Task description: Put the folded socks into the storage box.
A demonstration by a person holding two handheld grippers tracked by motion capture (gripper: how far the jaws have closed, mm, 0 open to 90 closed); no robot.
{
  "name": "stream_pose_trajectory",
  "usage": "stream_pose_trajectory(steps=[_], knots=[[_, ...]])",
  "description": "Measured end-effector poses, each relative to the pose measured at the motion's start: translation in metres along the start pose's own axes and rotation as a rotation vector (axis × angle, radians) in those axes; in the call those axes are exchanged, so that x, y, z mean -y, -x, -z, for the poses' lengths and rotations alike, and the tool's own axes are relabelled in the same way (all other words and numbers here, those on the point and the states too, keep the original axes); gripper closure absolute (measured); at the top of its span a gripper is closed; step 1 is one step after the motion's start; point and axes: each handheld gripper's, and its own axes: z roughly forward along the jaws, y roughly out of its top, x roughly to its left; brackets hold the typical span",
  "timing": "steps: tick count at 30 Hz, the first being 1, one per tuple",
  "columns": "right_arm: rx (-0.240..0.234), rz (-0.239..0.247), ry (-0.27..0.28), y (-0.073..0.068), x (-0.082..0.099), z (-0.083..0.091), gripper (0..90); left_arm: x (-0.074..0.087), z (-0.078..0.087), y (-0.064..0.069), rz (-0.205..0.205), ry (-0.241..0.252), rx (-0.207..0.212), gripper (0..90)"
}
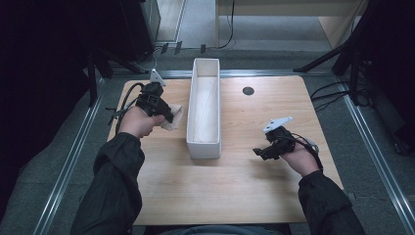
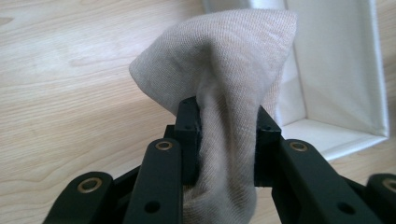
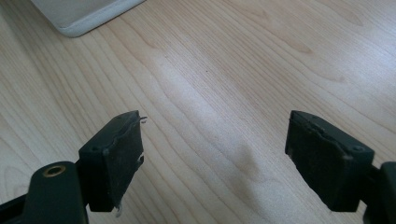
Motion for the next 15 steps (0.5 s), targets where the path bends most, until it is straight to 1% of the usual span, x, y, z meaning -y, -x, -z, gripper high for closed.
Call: stream_pose_trajectory(steps=[1,2,3,4,7,8,9,10,14,15], knots=[[0.0,0.0,0.0,0.0,0.0,0.0,19.3,0.0,0.0,0.0,0.0,0.0,0.0,70.2],[0.0,0.003,0.002,0.0,0.0,0.0,19.3,0.0,0.001,0.003,-0.005,-0.003,0.002,70.2],[0.002,0.005,0.004,0.0,0.0,0.0,19.3,-0.001,0.002,0.009,-0.015,-0.001,0.005,70.2],[0.002,0.005,0.004,0.0,0.0,0.0,19.3,-0.001,0.002,0.009,-0.015,-0.001,0.005,70.2],[0.001,0.005,0.005,0.0,-0.001,0.0,19.3,-0.001,0.003,0.017,-0.027,-0.004,0.011,70.0],[0.001,0.007,0.005,0.001,-0.001,-0.001,19.3,-0.002,0.002,0.023,-0.033,-0.003,0.011,70.0],[0.001,0.008,0.005,0.001,-0.001,-0.001,19.3,-0.003,0.002,0.026,-0.038,-0.006,0.01,70.0],[0.0,0.007,0.004,0.0,-0.001,-0.001,19.3,-0.003,0.002,0.026,-0.038,-0.006,0.01,69.9],[-0.001,0.007,0.003,0.001,-0.002,-0.001,19.3,-0.004,-0.003,0.036,-0.051,-0.02,0.018,69.4],[-0.001,0.007,0.003,0.0,-0.002,-0.001,19.3,-0.005,-0.006,0.042,-0.043,-0.027,0.022,69.1]])
